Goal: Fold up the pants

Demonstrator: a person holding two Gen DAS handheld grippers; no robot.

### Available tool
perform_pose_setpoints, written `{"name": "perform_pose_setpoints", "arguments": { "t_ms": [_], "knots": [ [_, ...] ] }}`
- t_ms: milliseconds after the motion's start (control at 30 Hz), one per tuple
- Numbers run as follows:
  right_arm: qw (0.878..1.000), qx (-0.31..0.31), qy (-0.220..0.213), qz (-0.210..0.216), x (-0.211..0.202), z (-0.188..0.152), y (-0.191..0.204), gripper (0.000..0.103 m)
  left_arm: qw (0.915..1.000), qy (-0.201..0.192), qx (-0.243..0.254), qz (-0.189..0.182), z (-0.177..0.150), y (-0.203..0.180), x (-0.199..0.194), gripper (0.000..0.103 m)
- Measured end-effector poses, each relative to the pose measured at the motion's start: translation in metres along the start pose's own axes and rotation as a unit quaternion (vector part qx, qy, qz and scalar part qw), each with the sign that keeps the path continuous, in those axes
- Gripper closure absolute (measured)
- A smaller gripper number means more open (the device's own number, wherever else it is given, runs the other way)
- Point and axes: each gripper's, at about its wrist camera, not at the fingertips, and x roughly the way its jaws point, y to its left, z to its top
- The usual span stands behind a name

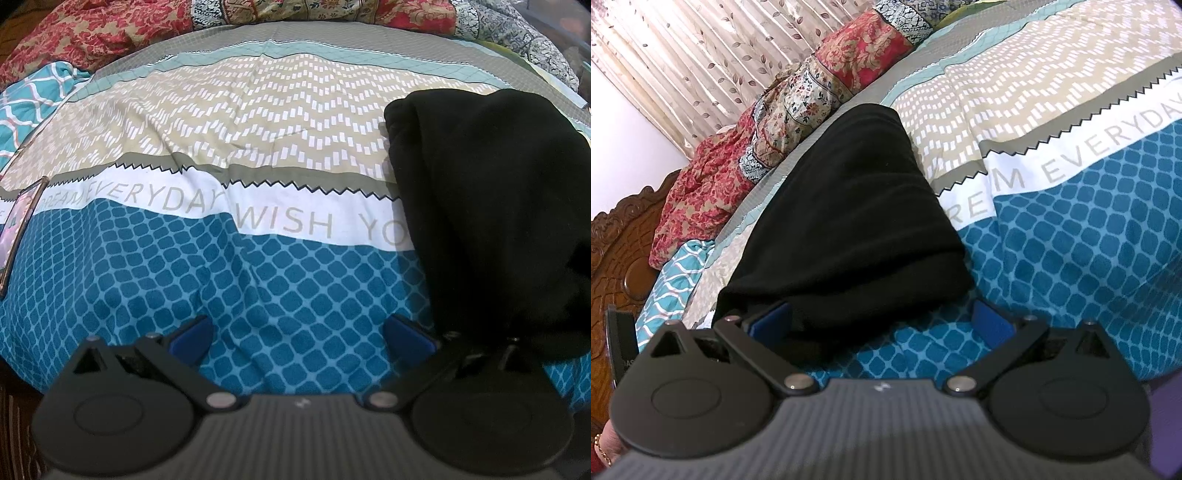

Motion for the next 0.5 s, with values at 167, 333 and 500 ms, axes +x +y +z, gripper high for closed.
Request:
{"name": "perform_pose_setpoints", "arguments": {
  "t_ms": [167,333,500],
  "knots": [
    [1.000,0.002,0.000,0.001,0.000,0.000,0.000,0.000,1.0000,0.000,0.000,0.000,0.000,-0.001,0.000,0.000],
    [1.000,-0.013,0.013,0.000,-0.003,0.002,0.002,0.000,1.0000,0.004,0.001,-0.006,0.001,0.000,0.000,0.000],
    [0.999,-0.044,0.015,-0.022,-0.013,0.002,0.011,0.000,0.9999,0.007,0.003,-0.011,0.001,0.002,0.001,0.000]
  ]
}}
